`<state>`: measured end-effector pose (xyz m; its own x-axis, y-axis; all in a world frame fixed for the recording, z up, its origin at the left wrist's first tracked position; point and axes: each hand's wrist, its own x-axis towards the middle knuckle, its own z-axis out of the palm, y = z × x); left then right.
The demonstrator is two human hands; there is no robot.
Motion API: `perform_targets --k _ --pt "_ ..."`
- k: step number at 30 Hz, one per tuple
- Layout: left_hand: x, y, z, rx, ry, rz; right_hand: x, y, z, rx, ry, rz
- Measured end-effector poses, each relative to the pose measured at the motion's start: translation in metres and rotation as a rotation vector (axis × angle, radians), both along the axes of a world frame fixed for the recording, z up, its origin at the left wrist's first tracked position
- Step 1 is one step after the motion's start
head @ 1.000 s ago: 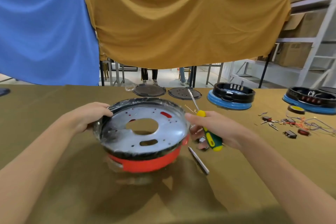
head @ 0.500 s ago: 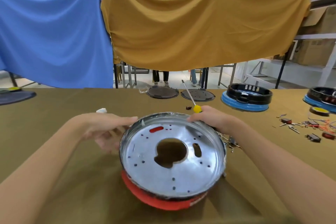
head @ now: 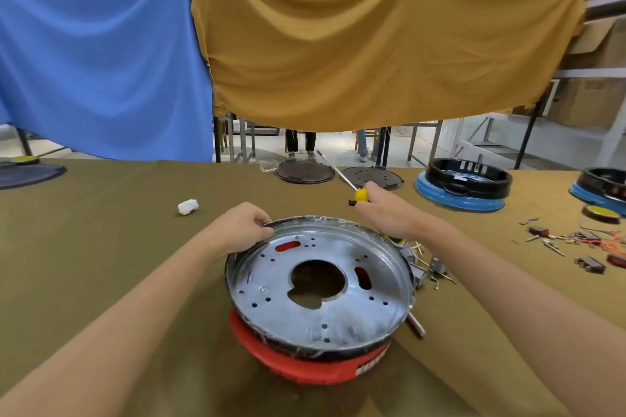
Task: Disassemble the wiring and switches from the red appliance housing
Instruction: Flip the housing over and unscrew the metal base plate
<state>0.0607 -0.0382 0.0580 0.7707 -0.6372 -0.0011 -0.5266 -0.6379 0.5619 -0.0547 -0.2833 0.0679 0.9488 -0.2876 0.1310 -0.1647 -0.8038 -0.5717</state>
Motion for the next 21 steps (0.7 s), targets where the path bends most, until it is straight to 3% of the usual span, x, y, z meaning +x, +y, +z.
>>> perform_targets --k 6,13,18,21 --pt "-0.002 -0.012 0.019 -0.068 -0.174 -0.058 -0.009 0.0 0.013 -0.372 -0.035 0.091" --pt "0.016 -0.017 0.04 -0.081 -0.197 -0.147 -0.028 -0.007 0.023 -0.07 -0.193 0.109" --pt "0.026 -0.028 0.017 -0.036 -0.188 -0.117 -0.033 -0.001 0.023 -0.111 -0.15 0.111" --pt "0.028 -0.025 0.005 0.102 -0.139 -0.134 -0.036 -0.001 0.025 -0.092 -0.187 0.057"
